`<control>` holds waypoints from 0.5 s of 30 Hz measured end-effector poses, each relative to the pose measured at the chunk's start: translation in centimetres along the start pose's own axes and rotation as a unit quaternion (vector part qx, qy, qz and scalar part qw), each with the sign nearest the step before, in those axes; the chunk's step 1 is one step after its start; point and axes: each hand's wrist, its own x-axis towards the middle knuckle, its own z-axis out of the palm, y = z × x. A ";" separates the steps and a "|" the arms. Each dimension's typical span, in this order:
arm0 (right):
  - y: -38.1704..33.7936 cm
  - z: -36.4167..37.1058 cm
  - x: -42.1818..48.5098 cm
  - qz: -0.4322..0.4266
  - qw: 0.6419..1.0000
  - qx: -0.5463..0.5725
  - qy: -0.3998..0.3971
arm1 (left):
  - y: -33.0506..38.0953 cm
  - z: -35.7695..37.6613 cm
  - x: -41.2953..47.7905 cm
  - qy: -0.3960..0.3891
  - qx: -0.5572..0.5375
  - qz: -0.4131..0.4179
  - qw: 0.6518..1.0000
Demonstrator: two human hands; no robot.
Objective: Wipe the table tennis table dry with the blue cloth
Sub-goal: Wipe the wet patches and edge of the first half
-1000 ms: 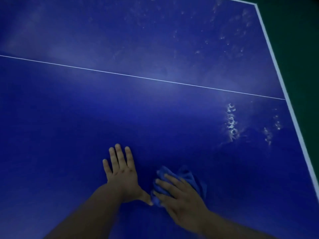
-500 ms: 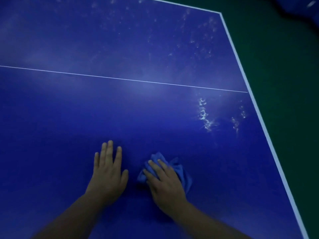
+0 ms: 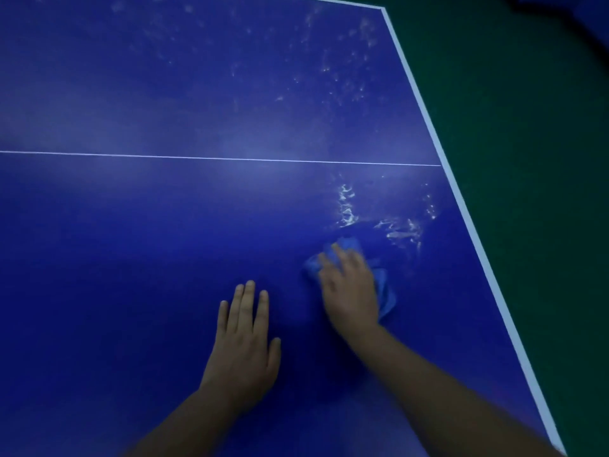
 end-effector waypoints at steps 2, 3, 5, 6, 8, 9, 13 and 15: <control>-1.7 -0.2 -1.9 -0.051 0.997 0.014 -0.052 | 1.4 0.2 1.9 0.001 0.012 0.008 1.000; -1.7 -0.6 -2.1 -0.061 0.997 0.015 -0.048 | 2.1 0.3 2.8 0.002 0.019 0.013 1.000; 0.6 -0.9 -1.0 -0.079 0.996 0.004 -0.033 | 4.0 0.6 4.2 0.001 0.024 0.024 0.999; 2.5 -1.0 0.1 -0.074 0.997 -0.001 -0.028 | 5.1 0.8 4.7 0.003 0.021 0.026 0.999; 8.3 -1.1 4.0 -0.025 1.000 -0.011 0.001 | 7.5 1.2 5.5 0.000 0.017 0.016 1.000; 11.6 -1.5 6.3 0.019 0.999 -0.023 0.013 | 8.8 1.3 5.9 -0.005 0.020 0.004 1.000; 19.5 -3.2 10.7 0.135 0.991 -0.015 0.021 | 12.8 1.7 8.4 -0.025 0.029 -0.061 0.997; 18.0 -3.1 8.5 0.070 0.997 -0.008 0.009 | 13.9 2.3 9.2 -0.029 0.028 -0.088 0.995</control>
